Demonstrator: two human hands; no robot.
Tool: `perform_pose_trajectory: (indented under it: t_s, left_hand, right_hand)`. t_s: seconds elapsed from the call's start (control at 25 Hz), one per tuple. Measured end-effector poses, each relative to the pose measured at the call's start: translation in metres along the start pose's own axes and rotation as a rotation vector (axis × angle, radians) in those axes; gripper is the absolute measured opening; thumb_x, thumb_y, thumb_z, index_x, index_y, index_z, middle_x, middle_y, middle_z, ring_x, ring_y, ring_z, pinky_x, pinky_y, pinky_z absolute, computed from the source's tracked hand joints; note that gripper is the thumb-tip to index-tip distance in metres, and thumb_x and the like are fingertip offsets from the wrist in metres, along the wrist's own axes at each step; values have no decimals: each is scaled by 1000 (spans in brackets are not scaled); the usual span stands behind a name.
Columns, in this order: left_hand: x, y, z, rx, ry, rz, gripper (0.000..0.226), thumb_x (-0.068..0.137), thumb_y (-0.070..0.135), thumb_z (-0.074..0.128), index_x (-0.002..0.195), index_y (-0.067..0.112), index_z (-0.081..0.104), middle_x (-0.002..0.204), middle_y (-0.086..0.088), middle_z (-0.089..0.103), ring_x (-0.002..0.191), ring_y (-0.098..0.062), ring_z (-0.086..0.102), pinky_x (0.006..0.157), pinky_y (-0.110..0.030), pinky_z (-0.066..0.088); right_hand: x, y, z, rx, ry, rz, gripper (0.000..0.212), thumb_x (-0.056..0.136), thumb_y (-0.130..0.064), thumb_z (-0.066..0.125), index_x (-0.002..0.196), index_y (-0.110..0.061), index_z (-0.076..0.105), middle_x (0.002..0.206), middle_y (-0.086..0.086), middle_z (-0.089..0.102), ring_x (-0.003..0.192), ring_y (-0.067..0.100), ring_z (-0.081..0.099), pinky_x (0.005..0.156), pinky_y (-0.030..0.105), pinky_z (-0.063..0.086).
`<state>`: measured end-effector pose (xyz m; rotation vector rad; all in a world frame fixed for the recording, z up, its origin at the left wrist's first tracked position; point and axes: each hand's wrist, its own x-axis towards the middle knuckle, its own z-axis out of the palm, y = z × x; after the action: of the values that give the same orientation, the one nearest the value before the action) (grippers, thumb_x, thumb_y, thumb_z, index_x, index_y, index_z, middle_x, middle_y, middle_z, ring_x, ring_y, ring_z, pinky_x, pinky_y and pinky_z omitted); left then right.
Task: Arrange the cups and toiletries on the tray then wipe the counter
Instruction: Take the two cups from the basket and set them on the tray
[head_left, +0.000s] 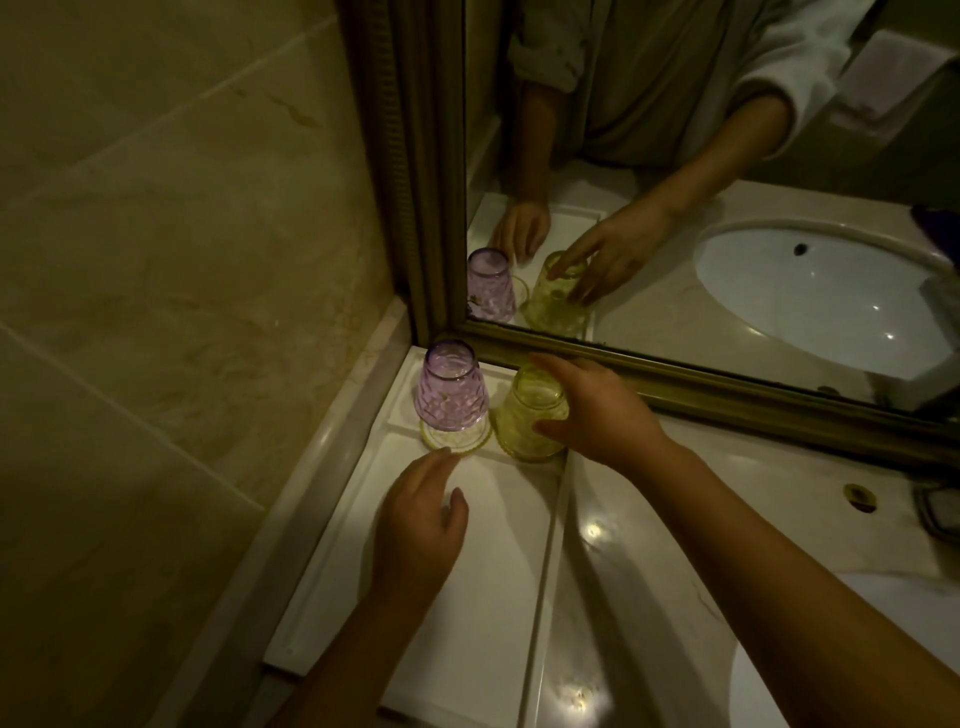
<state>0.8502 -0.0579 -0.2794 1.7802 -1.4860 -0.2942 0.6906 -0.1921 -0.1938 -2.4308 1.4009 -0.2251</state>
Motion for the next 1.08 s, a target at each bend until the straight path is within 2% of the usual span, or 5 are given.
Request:
perform_pose_trajectory:
  t_s: [0.24, 0.64, 0.76, 0.88, 1.08]
  left_hand:
    - [2, -1, -1, -45, -39, -131, 39, 81, 1, 60, 120, 0, 57, 126, -17, 58, 116, -28, 54, 98, -27, 36]
    - [31, -1, -5, -486, 73, -633, 22, 83, -1, 58, 105, 0, 63, 98, -10, 64, 99, -30, 62, 90, -45, 51]
    - [26, 2, -10, -162, 77, -333, 27, 80, 2, 63, 107, 3, 64, 107, -11, 65, 105, -28, 59, 90, -30, 44]
    - [15, -4, -8, 186, -97, 112, 34, 76, 2, 68, 110, 3, 65, 117, -19, 64, 110, -32, 59, 92, -42, 49]
    - [31, -15, -6, 216, -76, 94, 27, 70, 3, 74, 97, 3, 71, 102, -16, 70, 95, -31, 66, 80, -41, 55]
  right_hand:
    - [5, -1, 1, 19, -40, 15, 77, 72, -28, 74, 140, -27, 36, 130, 14, 52, 116, 30, 51, 89, 31, 44]
    - [8, 1, 5, 53, -79, 42, 79, 72, -28, 75, 139, -22, 35, 132, 14, 52, 117, 31, 51, 89, 35, 45]
    - [10, -1, -2, -35, -138, 58, 90, 68, -40, 76, 142, -30, 26, 141, 11, 42, 124, 32, 44, 92, 40, 46]
    - [27, -17, -8, 44, 24, -66, 86, 66, -44, 76, 140, -29, 33, 140, 10, 45, 125, 30, 44, 93, 37, 43]
    - [55, -45, 9, -10, -7, -198, 64, 68, -35, 75, 127, -28, 50, 126, 2, 59, 114, 25, 54, 83, 33, 46]
